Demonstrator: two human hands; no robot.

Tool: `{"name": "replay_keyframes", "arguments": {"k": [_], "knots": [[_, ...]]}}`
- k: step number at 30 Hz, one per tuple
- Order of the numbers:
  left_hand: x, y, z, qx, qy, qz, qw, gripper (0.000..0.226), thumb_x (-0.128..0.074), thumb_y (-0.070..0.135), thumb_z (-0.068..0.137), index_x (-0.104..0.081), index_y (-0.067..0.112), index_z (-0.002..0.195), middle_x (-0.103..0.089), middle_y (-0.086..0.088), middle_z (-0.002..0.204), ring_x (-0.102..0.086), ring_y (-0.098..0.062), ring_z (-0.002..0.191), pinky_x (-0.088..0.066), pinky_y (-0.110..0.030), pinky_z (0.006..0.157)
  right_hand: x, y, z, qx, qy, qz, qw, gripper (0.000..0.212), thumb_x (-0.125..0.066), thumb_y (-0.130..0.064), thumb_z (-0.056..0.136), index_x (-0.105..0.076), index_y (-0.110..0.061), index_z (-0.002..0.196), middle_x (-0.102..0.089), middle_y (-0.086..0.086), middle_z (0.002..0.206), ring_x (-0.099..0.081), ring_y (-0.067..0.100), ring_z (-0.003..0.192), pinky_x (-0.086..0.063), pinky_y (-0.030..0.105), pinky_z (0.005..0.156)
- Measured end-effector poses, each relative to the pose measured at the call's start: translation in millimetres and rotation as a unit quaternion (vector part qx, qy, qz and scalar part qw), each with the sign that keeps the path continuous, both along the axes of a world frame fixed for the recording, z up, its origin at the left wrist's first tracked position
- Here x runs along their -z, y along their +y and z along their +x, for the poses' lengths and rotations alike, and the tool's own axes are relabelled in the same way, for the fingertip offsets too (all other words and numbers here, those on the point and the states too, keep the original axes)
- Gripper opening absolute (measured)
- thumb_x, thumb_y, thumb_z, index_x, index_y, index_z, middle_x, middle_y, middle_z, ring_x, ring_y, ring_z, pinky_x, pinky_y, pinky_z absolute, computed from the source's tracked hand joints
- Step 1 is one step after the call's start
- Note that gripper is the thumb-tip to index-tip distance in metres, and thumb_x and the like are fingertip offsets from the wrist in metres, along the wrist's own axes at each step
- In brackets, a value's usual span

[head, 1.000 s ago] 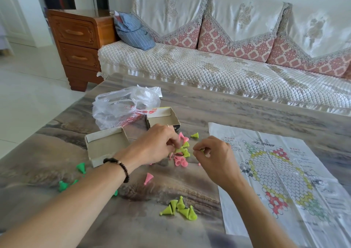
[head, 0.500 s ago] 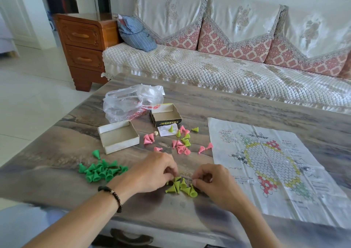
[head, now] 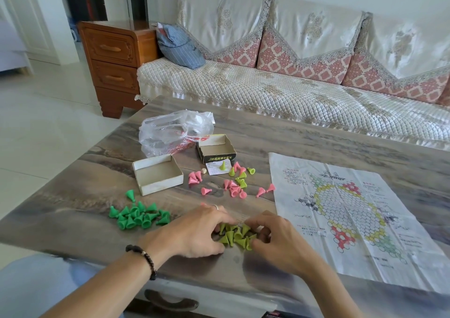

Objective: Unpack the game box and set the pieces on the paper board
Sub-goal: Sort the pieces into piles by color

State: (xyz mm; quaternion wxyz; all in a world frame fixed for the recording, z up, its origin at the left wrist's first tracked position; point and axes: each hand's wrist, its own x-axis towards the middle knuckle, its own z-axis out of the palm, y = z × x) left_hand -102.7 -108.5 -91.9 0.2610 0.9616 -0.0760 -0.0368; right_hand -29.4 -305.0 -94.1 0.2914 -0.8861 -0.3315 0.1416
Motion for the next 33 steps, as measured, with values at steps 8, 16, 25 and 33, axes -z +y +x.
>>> {"name": "replay_keyframes", "arguments": {"k": [8,16,25,33], "knots": [[2,9,4,-0.01,0.01,-0.005,1.0,0.064,-0.073,0.038,0.078,-0.048,0.035,0.137,-0.049,0.021,0.103,-0.05,-0.001,0.091,-0.045,-0.026,0.079,3,0,8,0.046,-0.034,0.041,0.997,0.023,-0.064,-0.027,0.083,-0.067,-0.026,0.107,-0.061,-0.014,0.094,-0.058,-0.001,0.076,-0.044,0.01,0.065],[2,31,41,-0.092,-0.083,-0.068,0.99,0.05,-0.06,0.034,0.091,-0.043,0.035,0.138,-0.057,0.012,0.12,-0.06,-0.001,0.087,-0.051,-0.029,0.082,-8,20,48,0.065,-0.108,0.074,0.989,0.015,-0.062,-0.02,0.088,-0.07,-0.019,0.101,-0.063,-0.011,0.086,-0.056,-0.001,0.073,-0.039,0.005,0.064],[-8,48,123,-0.123,-0.123,0.098,0.98,0.049,-0.055,0.007,0.09,-0.051,0.03,0.132,-0.051,0.003,0.127,-0.049,-0.02,0.113,-0.047,-0.038,0.083,-10,66,100,-0.02,-0.134,-0.026,0.99,0.036,-0.059,-0.005,0.083,-0.069,-0.022,0.112,-0.055,-0.003,0.1,-0.06,0.019,0.089,-0.045,0.027,0.076],[-2,50,154,-0.07,-0.072,0.122,0.987,0.039,-0.054,-0.003,0.083,-0.063,0.024,0.11,-0.062,0.0,0.112,-0.057,-0.021,0.104,-0.036,-0.027,0.072,-4,73,117,-0.036,-0.149,-0.092,0.984,0.027,-0.064,-0.011,0.081,-0.074,-0.022,0.104,-0.06,0.0,0.099,-0.057,0.02,0.097,-0.041,0.025,0.073]]}}
